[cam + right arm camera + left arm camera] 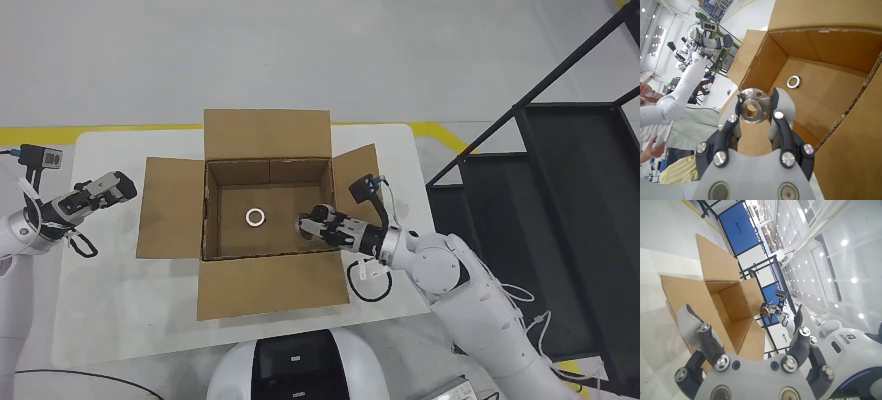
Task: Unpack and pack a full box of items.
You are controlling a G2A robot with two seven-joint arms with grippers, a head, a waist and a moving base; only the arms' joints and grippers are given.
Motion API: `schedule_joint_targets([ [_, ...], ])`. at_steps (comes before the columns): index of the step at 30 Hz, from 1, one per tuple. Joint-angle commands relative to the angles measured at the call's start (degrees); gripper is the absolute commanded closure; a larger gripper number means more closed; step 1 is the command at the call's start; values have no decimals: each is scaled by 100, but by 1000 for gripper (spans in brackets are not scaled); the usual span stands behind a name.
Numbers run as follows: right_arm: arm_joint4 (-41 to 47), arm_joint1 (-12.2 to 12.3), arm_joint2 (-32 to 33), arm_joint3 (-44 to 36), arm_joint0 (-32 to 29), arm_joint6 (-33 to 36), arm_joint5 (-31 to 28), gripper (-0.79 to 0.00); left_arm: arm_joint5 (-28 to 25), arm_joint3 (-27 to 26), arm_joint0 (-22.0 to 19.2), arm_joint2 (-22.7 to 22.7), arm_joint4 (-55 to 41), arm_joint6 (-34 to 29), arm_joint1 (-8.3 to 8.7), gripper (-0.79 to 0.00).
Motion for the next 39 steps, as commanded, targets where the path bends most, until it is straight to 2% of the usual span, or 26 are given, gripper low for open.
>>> schedule_joint_targets([
  [1, -121, -25, -123, 78, 103, -111, 44, -151, 0, 0, 0, 0, 0, 0, 0, -785],
  [2, -207, -38, -190, 122, 154, -159, 69, -200, 0, 0, 0, 0, 0, 0, 0, -785],
  [3, -280, -52, -258, 164, 201, -204, 108, -656, 0, 0, 0, 0, 0, 0, 0, -785],
  [4, -300, -69, -326, 192, 243, -263, 138, -785, 0, 0, 0, 0, 0, 0, 0, -785],
  [11, -425, -151, -610, 378, 426, -673, -15, -785, 0, 0, 0, 0, 0, 0, 0, -785],
  [16, -129, -134, -414, 208, 282, -924, -428, -785, 0, 0, 0, 0, 0, 0, 0, -785],
  [20, 267, -18, 286, -225, -192, -1006, -966, -785, 0, 0, 0, 0, 0, 0, 0, -785],
  [25, 376, 134, 1602, -852, -1133, -1380, -1179, -785, 0, 0, 0, 0, 0, 0, 0, -785],
  [29, 312, 178, 2461, -1028, -1811, -1831, -1062, -785, 0, 0, 0, 0, 0, 0, 0, -785],
  [32, -202, 193, 2901, -899, -2162, -2001, -585, -785, 0, 0, 0, 0, 0, 0, 0, -785],
  [35, -635, 190, 3030, -750, -2408, -2060, -172, -785, 0, 0, 0, 0, 0, 0, 0, -785],
  [39, -1593, 210, 3017, -400, -2525, -1756, 367, -785, 0, 0, 0, 0, 0, 0, 0, -785],
])
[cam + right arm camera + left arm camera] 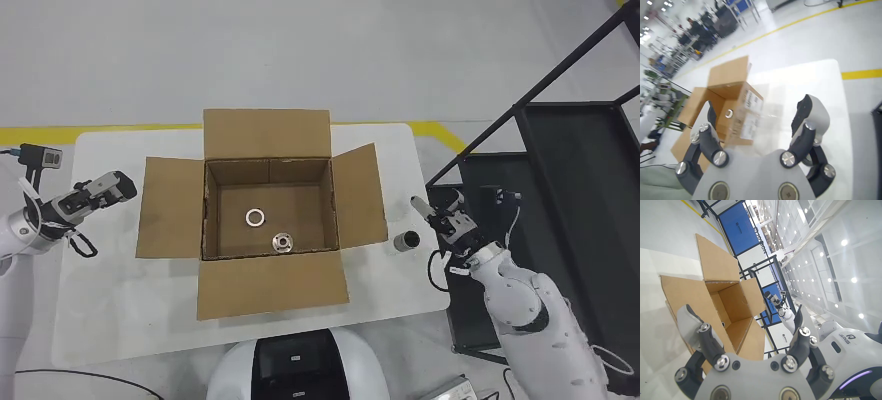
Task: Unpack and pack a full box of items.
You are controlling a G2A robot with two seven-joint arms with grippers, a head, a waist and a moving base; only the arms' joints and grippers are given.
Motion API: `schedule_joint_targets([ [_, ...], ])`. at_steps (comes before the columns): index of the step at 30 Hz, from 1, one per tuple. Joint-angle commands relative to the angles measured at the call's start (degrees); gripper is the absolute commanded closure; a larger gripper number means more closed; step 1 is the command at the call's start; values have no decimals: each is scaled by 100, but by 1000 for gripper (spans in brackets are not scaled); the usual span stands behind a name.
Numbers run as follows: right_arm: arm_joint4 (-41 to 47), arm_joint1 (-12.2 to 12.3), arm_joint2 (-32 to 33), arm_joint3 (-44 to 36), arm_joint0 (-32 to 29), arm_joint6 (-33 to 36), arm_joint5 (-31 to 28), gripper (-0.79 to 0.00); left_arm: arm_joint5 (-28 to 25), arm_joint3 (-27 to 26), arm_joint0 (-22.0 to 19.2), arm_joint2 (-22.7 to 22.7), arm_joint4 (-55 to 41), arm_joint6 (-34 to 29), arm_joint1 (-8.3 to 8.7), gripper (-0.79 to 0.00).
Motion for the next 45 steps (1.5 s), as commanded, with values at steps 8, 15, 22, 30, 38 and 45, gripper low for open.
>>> schedule_joint_targets([
  [8, -1145, -10, -538, 855, 246, 511, 499, -785, 0, 0, 0, 0, 0, 0, 0, -785],
  [15, -1230, -94, -970, 1579, 799, 702, 1327, -785, 0, 0, 0, 0, 0, 0, 0, -785],
  [22, -1006, -170, -1308, 2034, 1147, 894, 1580, -785, 0, 0, 0, 0, 0, 0, 0, -785],
  [30, -1257, -196, -1520, 2181, 1285, 1087, 1697, -385, 0, 0, 0, 0, 0, 0, 0, -785],
  [38, -1288, -226, -1630, 2276, 1407, 1158, 1754, 0, 0, 0, 0, 0, 0, 0, 0, -785],
  [45, -1333, -237, -1626, 2298, 1401, 1161, 1845, 0, 0, 0, 0, 0, 0, 0, 0, -785],
])
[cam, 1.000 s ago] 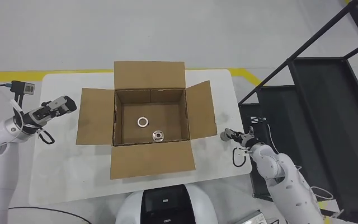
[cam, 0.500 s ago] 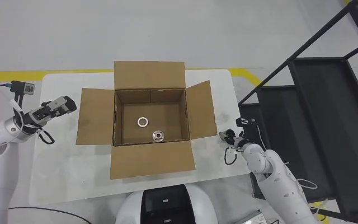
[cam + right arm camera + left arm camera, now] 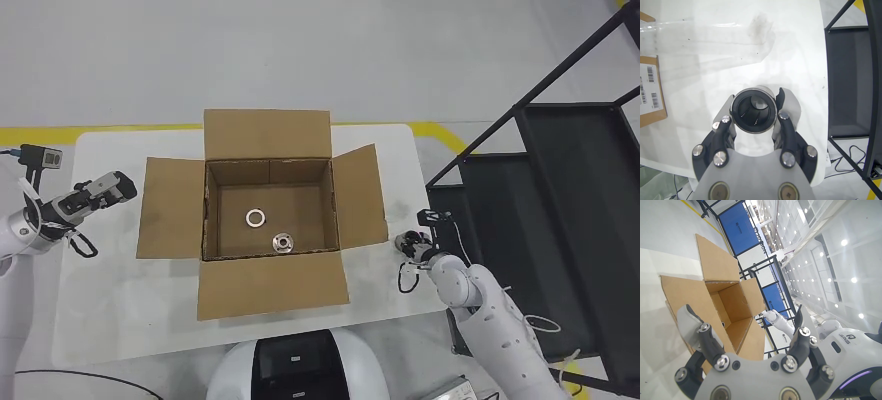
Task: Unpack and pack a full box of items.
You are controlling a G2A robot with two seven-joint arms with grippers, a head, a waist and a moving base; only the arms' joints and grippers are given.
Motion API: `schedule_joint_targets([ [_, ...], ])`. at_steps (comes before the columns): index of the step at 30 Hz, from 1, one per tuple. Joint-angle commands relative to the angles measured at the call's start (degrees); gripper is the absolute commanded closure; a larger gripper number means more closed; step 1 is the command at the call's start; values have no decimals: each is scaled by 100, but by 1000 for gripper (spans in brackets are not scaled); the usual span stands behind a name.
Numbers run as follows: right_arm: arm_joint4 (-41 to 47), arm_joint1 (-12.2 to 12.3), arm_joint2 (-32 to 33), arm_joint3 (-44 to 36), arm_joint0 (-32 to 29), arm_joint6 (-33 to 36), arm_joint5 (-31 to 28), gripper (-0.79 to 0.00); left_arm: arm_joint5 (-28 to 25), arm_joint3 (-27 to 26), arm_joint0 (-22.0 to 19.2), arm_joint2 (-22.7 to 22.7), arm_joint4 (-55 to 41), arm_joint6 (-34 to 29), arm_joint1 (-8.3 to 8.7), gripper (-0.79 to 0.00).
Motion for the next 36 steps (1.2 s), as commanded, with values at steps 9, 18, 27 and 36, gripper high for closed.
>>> schedule_joint_targets([
  [9, 618, 34, 685, -1255, -593, -345, -128, 0, 0, 0, 0, 0, 0, 0, 0, -785],
  [18, 2303, -26, 1470, -2994, -1459, -2004, -1861, 0, 0, 0, 0, 0, 0, 0, 0, -785],
  [27, 2775, -58, 452, -3125, -1037, -1246, -3041, 0, 0, 0, 0, 0, 0, 0, 0, -785],
  [36, 857, -224, -1260, -2025, 463, -815, -2446, 0, 0, 0, 0, 0, 0, 0, 0, -785],
])
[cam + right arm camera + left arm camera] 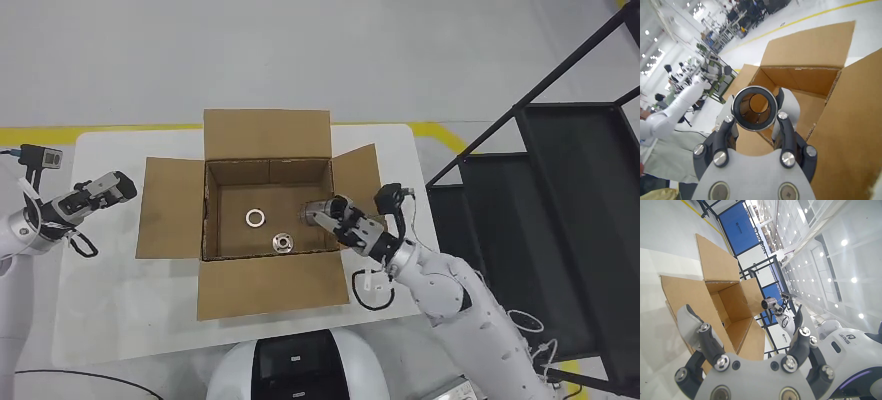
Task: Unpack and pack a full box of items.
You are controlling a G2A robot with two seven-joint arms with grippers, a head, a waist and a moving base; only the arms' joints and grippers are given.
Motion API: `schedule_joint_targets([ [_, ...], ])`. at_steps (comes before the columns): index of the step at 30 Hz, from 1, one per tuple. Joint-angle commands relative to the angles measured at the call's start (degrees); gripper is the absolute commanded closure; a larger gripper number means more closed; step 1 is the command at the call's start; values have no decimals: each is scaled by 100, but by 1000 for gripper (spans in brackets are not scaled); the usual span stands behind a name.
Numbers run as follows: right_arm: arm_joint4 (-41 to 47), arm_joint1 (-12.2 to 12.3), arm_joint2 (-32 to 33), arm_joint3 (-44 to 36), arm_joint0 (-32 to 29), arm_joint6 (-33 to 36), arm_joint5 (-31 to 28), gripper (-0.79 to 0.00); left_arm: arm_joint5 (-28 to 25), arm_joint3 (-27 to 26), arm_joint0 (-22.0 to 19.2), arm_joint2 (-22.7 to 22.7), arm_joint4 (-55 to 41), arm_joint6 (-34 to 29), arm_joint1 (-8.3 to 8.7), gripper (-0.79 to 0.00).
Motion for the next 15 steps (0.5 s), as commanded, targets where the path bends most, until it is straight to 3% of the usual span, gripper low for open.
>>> schedule_joint_targets([
  [1, -556, -44, -368, 227, 311, 79, 188, 0, 0, 0, 0, 0, 0, 0, 0, -785],
  [9, -1320, -277, -1299, 1073, 1351, 160, 1032, 0, 0, 0, 0, 0, 0, 0, 0, -785],
  [15, -1649, -436, -1765, 1572, 1971, 641, 1586, 0, 0, 0, 0, 0, 0, 0, 0, -785],
])
